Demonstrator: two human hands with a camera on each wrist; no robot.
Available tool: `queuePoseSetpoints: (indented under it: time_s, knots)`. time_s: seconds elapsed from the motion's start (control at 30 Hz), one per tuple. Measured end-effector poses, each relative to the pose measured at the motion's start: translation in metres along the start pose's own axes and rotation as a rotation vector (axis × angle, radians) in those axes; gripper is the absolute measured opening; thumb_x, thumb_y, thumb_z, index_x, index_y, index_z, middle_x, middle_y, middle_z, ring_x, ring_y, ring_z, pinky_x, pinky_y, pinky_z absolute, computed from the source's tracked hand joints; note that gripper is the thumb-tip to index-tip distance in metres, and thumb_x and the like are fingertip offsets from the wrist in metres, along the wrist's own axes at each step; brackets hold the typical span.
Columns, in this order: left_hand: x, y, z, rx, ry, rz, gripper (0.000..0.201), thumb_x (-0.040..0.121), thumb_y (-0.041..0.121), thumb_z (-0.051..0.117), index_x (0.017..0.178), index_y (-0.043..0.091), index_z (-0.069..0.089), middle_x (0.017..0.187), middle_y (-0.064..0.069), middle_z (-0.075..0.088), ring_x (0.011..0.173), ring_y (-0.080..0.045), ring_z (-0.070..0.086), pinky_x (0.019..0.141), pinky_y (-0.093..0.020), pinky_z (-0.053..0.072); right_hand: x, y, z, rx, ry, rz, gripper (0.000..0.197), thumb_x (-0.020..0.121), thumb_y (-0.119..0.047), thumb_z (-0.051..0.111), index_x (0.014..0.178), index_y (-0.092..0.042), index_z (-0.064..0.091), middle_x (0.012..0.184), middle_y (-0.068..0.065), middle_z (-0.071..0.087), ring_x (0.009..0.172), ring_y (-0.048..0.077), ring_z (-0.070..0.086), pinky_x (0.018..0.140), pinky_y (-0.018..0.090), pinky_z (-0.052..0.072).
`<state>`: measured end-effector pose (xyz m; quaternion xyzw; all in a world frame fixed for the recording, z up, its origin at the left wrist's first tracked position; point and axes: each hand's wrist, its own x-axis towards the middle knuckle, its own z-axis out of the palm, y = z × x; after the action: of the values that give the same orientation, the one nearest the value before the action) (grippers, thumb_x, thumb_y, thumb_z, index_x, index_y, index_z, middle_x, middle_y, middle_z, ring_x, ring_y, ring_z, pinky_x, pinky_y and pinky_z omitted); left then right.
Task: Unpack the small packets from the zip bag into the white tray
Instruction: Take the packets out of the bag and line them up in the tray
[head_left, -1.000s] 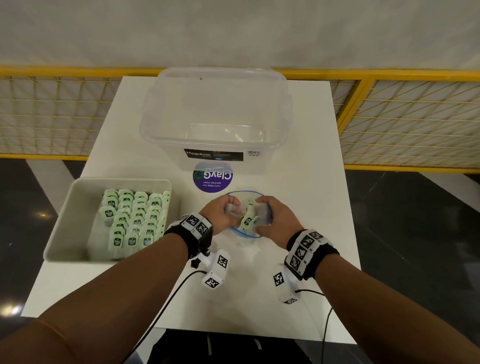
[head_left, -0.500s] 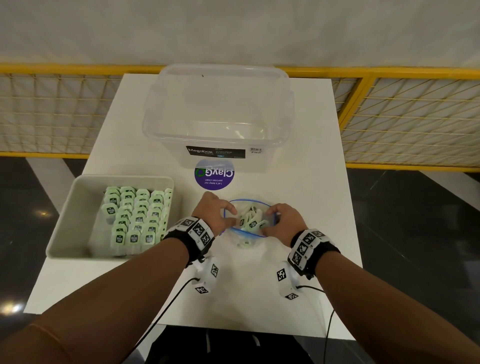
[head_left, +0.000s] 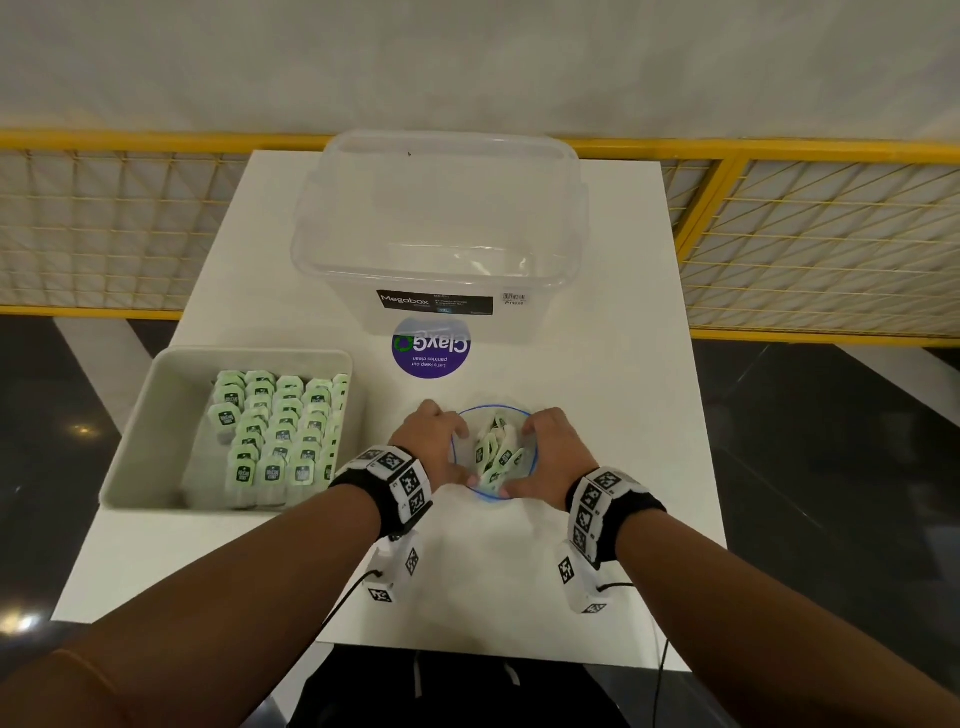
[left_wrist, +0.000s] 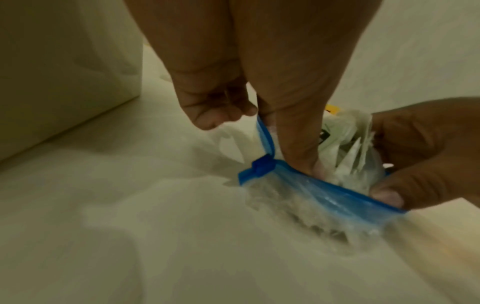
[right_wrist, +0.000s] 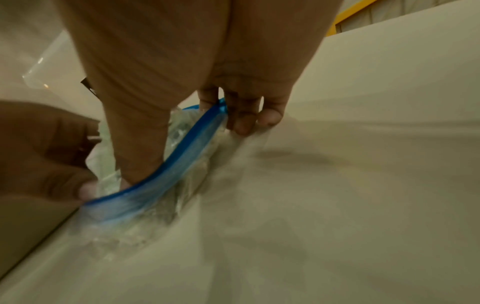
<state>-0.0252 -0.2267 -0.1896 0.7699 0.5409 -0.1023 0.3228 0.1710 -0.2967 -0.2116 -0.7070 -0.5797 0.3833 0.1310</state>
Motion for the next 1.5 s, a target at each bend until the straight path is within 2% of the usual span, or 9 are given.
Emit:
queuePoseSetpoints:
  time_s: [0.13, 0.27, 0.47, 0.73, 0.87, 0.97, 1.07, 1.33, 1.5]
  knots:
    - [-0.008, 0.014, -0.011, -0.014, 0.088, 0.140, 0.029, 0.067, 0.050, 0.079, 0.081, 0.031, 0.061, 0.091, 0.010, 0.042, 0.088, -0.013, 0.050, 0.081, -0.029, 0.046, -0.003, -0.002, -0.003, -0.022, 0.069, 0.008, 0.084, 0.045, -0.043, 0.091, 0.111, -0.015, 0.049, 0.121, -0.002, 0.034, 0.107, 0.018, 0.044, 0.094, 0.031, 0.045]
    - [-0.014, 0.034, -0.014, 0.168, 0.117, 0.188, 0.037, 0.073, 0.067, 0.063, 0.090, 0.035, 0.068, 0.099, 0.008, 0.047, 0.097, -0.013, 0.045, 0.086, -0.034, 0.045, -0.008, -0.005, -0.006, 0.007, 0.134, 0.012, 0.076, 0.046, -0.039, 0.090, 0.104, -0.018, 0.048, 0.117, -0.002, 0.032, 0.099, 0.019, 0.048, 0.087, 0.028, 0.047]
    - [-0.016, 0.046, -0.014, 0.233, 0.140, 0.154, 0.022, 0.079, 0.049, 0.066, 0.094, 0.033, 0.073, 0.108, 0.000, 0.045, 0.103, -0.022, 0.044, 0.088, -0.036, 0.047, -0.011, -0.009, -0.015, -0.013, 0.092, 0.033, 0.072, 0.056, -0.039, 0.088, 0.114, -0.019, 0.048, 0.119, -0.001, 0.040, 0.099, 0.019, 0.051, 0.087, 0.027, 0.045]
    - [-0.020, 0.057, -0.053, 0.056, 0.217, 0.331, 0.012, 0.085, 0.029, 0.063, 0.095, 0.025, 0.068, 0.093, 0.007, 0.068, 0.074, -0.009, 0.052, 0.077, -0.030, 0.050, -0.014, -0.021, -0.040, -0.078, 0.189, -0.080, 0.069, 0.066, -0.041, 0.081, 0.125, -0.024, 0.050, 0.134, -0.002, 0.047, 0.121, 0.020, 0.041, 0.101, 0.033, 0.040]
    - [-0.017, 0.070, -0.056, 0.075, 0.140, 0.441, 0.009, 0.085, 0.029, 0.065, 0.093, 0.029, 0.069, 0.088, 0.012, 0.069, 0.068, 0.000, 0.051, 0.074, -0.024, 0.048, -0.016, -0.031, -0.047, 0.058, 0.231, -0.209, 0.026, 0.078, -0.023, 0.075, 0.102, -0.017, 0.065, 0.105, 0.000, 0.063, 0.096, 0.016, 0.055, 0.085, 0.024, 0.041]
    - [-0.013, 0.075, -0.049, 0.007, 0.171, 0.354, 0.013, 0.082, 0.030, 0.070, 0.094, 0.026, 0.068, 0.088, 0.010, 0.070, 0.071, -0.003, 0.056, 0.077, -0.026, 0.051, -0.020, -0.028, -0.048, 0.115, 0.200, -0.105, 0.012, 0.083, -0.020, 0.068, 0.078, -0.019, 0.057, 0.071, -0.001, 0.059, 0.064, 0.017, 0.052, 0.062, 0.026, 0.043]
    - [-0.008, 0.078, -0.035, 0.168, 0.061, 0.251, 0.018, 0.084, 0.031, 0.066, 0.100, 0.023, 0.070, 0.098, 0.003, 0.071, 0.092, -0.017, 0.064, 0.082, -0.026, 0.048, -0.025, -0.019, -0.042, 0.072, 0.128, -0.014, 0.012, 0.087, -0.020, 0.060, 0.082, -0.016, 0.050, 0.067, -0.001, 0.054, 0.062, 0.021, 0.049, 0.055, 0.027, 0.039]
    - [-0.007, 0.078, -0.015, 0.325, -0.082, 0.203, 0.019, 0.088, 0.026, 0.057, 0.100, 0.025, 0.071, 0.100, 0.000, 0.069, 0.093, -0.025, 0.063, 0.076, -0.029, 0.046, -0.030, -0.014, -0.032, 0.165, 0.089, 0.121, 0.014, 0.089, -0.026, 0.052, 0.088, -0.012, 0.047, 0.086, 0.011, 0.066, 0.076, 0.030, 0.059, 0.062, 0.034, 0.047]
    - [-0.019, 0.072, -0.035, 0.265, 0.034, 0.249, 0.016, 0.085, 0.028, 0.056, 0.090, 0.023, 0.071, 0.094, 0.000, 0.070, 0.086, -0.023, 0.063, 0.073, -0.030, 0.051, -0.030, -0.020, -0.032, 0.201, 0.121, 0.104, 0.014, 0.081, -0.023, 0.044, 0.078, -0.030, 0.032, 0.089, 0.017, 0.068, 0.078, 0.035, 0.063, 0.069, 0.044, 0.051]
